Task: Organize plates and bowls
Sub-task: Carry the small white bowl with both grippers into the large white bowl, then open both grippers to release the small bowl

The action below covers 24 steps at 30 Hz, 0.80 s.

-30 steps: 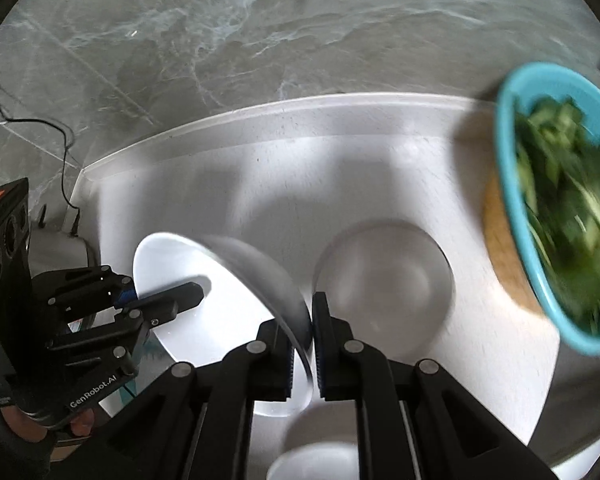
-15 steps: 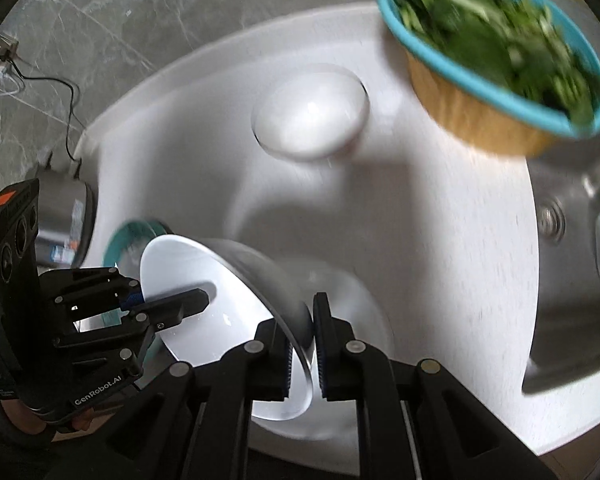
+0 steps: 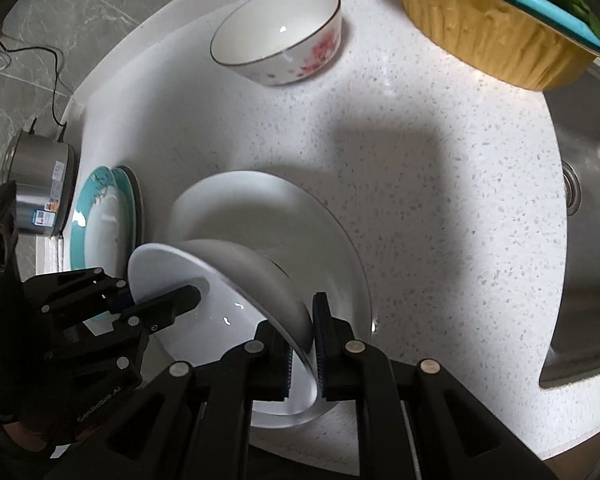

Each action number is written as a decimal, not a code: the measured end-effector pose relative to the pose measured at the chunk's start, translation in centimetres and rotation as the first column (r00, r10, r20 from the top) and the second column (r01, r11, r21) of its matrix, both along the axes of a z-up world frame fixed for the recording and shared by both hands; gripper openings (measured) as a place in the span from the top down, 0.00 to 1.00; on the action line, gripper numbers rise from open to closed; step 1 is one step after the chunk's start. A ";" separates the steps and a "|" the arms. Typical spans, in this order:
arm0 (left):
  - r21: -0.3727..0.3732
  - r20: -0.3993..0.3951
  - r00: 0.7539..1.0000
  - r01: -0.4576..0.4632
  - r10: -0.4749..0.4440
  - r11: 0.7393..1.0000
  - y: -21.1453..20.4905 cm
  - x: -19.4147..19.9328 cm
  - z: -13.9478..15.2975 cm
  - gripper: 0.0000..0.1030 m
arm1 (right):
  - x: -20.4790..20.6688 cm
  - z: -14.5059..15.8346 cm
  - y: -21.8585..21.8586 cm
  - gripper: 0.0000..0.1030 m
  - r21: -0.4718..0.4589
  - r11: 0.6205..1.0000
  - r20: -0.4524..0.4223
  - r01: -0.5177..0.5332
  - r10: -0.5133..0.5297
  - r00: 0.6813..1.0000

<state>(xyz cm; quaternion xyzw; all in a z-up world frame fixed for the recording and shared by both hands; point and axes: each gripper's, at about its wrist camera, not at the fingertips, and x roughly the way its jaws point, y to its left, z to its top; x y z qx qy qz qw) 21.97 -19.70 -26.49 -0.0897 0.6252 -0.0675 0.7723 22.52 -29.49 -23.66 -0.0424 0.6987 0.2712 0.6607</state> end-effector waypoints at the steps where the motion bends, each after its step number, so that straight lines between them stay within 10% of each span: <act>1: 0.005 0.004 1.000 -0.005 0.005 1.000 0.2 0.2 -0.1 0.92 | -0.1 -0.1 0.2 0.89 -0.002 1.000 0.005 -0.007 0.007 1.000; 7: 0.034 0.033 0.999 -0.038 0.037 0.999 0.7 0.7 -0.4 0.87 | -0.6 -0.2 1.5 0.89 -0.052 0.996 0.072 -0.073 0.076 0.994; 14: -0.006 0.095 0.995 -0.032 0.033 0.999 0.1 0.8 0.7 0.41 | -1.3 -1.0 1.9 0.88 -0.066 0.994 0.093 -0.082 0.088 0.992; 18: -0.031 0.122 0.991 -0.049 0.052 0.998 0.3 0.7 2.0 0.33 | -1.5 -0.6 1.9 0.88 -0.056 0.996 0.105 -0.066 0.071 0.992; 24: -0.087 0.141 0.984 -0.097 0.108 0.992 1.8 -0.2 4.7 0.30 | -1.3 1.1 1.7 0.58 0.008 0.999 0.124 -0.039 0.037 0.992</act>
